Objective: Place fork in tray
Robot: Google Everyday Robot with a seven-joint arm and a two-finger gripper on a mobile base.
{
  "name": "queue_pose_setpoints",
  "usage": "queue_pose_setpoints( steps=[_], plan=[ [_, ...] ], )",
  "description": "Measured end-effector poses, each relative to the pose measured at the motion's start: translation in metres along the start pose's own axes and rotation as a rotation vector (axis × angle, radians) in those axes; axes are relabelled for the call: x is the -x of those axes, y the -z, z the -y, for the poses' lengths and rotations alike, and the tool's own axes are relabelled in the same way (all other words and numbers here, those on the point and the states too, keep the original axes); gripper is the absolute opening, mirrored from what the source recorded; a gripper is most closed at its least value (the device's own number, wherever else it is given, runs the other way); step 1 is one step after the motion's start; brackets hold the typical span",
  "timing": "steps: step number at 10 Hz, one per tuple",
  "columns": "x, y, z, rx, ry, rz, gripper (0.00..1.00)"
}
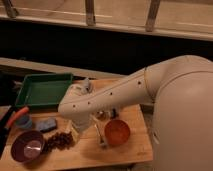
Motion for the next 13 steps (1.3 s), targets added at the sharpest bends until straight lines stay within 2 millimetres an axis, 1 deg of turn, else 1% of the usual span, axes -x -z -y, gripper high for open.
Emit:
queue_pose_setpoints(
  steps=[2,4,7,8,11,13],
  plan=[
    [0.0,0.0,-0.001,0.001,0.002,0.0,0.8],
    [0.003,-0.005,0.002,0.006,-0.007,0.002,0.8],
    [0.02,-0.011,-0.003,0.008,0.019,0.0,0.8],
    [0.021,-0.014,-0.001,0.005,0.021,-0.008,0.8],
    [0.021,-0.035,0.007,0.003,0.006,-0.053,0.8],
    [0.016,-0.052,0.02,0.02,-0.043,-0.073,0.8]
  ],
)
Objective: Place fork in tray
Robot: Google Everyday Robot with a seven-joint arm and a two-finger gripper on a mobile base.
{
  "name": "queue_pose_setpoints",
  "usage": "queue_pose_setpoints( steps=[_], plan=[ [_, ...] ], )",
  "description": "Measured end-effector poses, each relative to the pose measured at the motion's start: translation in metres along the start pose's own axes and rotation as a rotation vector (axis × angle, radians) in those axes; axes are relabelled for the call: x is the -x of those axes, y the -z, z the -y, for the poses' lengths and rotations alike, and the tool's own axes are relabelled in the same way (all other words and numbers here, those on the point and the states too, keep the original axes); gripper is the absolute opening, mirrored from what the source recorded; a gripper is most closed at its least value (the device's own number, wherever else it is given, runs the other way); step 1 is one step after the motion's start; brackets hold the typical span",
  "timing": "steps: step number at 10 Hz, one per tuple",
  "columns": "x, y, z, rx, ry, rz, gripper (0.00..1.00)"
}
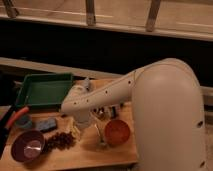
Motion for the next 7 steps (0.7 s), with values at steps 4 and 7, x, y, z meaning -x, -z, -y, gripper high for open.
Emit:
queue_pose_setpoints(
  steps=[4,7],
  plan=[
    [-0.002,-0.027,0.032,0.082,-0.095,-0.026,0.8],
    [-0.004,-0.039,0.034,0.094,-0.114,-0.05,0.8]
  ],
)
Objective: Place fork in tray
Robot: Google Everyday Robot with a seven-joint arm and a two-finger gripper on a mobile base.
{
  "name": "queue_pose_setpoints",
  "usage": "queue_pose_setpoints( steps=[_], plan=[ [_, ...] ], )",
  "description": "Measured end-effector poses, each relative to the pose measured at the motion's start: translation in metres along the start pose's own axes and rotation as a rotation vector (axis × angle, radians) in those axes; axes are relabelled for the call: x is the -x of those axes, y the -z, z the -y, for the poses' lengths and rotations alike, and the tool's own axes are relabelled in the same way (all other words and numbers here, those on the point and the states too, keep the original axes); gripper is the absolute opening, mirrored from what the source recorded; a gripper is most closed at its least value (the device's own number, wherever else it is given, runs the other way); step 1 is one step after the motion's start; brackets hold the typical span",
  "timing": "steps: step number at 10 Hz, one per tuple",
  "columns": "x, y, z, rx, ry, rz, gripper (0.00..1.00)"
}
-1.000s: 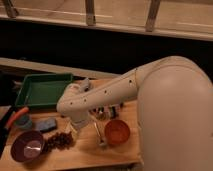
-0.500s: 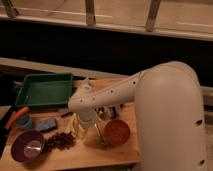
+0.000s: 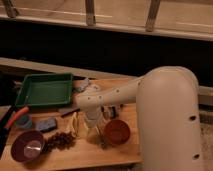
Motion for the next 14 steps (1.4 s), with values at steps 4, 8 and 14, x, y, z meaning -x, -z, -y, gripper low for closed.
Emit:
queue_pose_setpoints(
  steps=[4,8,14],
  plan=[
    [-0.003,-0.013,0.003,-0.018,-0.024,-0.042,0.8],
    [-0.003,-0.023,0.0,-0.035,-0.018,-0.067,0.58],
    [0.0,-0.017,-0.001,-0.034,-0.012,-0.061,0.02]
  ],
)
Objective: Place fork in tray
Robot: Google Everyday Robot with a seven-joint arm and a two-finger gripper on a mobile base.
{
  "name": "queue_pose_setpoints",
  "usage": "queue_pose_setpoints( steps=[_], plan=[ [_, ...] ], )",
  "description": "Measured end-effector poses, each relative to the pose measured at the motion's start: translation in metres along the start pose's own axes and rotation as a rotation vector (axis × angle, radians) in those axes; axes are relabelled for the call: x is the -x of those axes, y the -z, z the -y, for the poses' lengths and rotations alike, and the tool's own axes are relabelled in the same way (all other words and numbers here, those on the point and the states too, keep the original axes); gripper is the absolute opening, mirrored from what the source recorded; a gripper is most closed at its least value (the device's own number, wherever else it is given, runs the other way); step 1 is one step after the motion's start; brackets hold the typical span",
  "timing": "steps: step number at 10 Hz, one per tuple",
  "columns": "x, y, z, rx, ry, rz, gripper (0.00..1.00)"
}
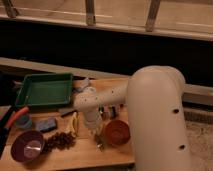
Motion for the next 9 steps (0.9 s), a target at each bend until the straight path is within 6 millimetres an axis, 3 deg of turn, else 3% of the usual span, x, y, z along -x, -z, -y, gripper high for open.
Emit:
queue_pose_setpoints(
  steps=[5,9],
  plan=[
    [-0.007,0.005,0.007,-0.008,-0.01,0.028,0.0],
    [-0.006,0.052,-0.006,-0.037,0.033,0.112,0.0]
  ],
)
